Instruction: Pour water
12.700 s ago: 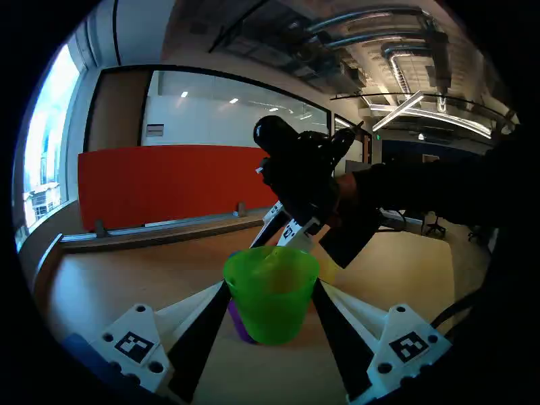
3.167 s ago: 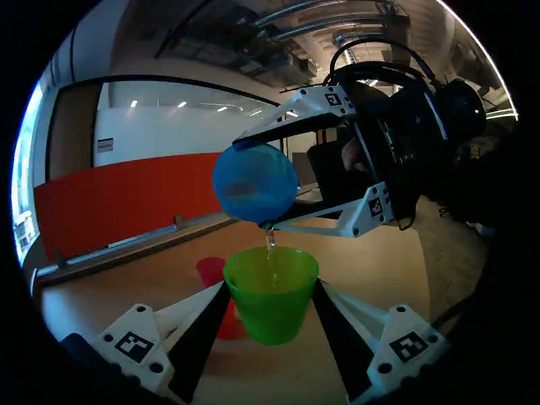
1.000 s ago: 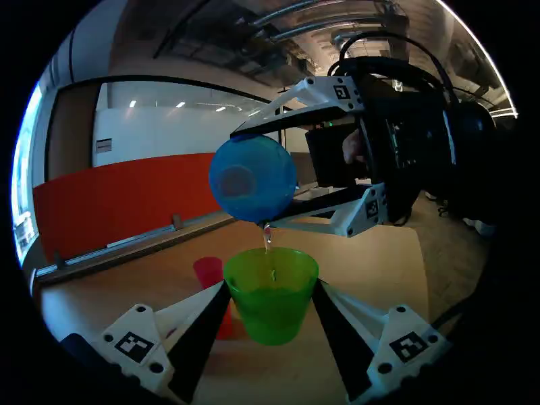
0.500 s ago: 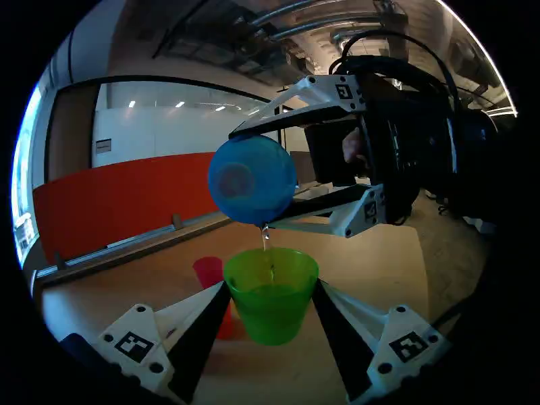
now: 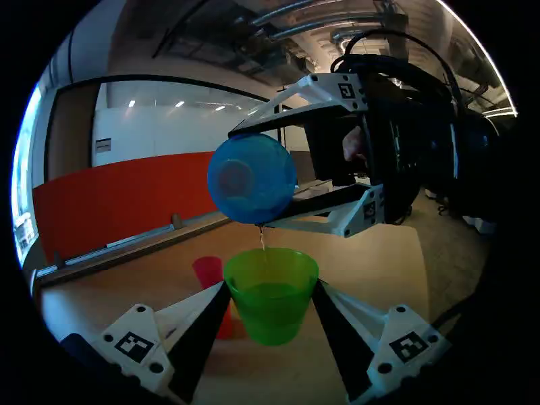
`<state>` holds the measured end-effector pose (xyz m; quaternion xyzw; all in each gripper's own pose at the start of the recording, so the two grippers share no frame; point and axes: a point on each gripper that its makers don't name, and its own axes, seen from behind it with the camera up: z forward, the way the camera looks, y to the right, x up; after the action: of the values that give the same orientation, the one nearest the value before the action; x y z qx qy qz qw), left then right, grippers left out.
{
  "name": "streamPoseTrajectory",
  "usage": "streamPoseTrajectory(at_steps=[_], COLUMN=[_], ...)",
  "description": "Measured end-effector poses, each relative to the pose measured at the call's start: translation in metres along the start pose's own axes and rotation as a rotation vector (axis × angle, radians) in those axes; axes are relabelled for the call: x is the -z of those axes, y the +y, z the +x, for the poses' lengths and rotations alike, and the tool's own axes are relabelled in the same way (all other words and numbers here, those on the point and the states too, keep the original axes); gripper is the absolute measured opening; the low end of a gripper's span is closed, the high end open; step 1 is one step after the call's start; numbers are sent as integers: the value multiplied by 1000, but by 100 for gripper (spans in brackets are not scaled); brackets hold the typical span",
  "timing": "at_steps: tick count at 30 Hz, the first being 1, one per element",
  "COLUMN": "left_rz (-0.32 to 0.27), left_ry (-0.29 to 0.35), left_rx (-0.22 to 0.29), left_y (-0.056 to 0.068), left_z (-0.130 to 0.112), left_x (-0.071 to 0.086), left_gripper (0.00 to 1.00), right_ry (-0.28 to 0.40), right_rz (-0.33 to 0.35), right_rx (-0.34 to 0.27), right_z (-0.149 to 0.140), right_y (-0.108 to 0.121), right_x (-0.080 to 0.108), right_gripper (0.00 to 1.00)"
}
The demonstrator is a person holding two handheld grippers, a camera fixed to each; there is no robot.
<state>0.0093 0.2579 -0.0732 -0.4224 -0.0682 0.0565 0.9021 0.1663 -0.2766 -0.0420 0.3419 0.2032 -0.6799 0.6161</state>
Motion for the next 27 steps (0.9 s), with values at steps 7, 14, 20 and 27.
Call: streamPoseTrajectory(at_steps=[7,14,20,27], left_rz=[2,3,6,9], left_ry=[1,3,2,6], left_rx=[-1,1,-2,0], left_y=[-1,-1,-2,-2], left_z=[1,0,0,2], left_x=[1,2,2,3], left_gripper=[85,85,85,85], right_ry=[-4,-4,-3,-5], right_rz=[-2,1,-5,-8], right_rx=[33,60,83,123], right_z=[1,4,7,9], right_y=[-1,-4,-2,-4], right_x=[0,-2,-1,-1], right_gripper=[92,92,92,92])
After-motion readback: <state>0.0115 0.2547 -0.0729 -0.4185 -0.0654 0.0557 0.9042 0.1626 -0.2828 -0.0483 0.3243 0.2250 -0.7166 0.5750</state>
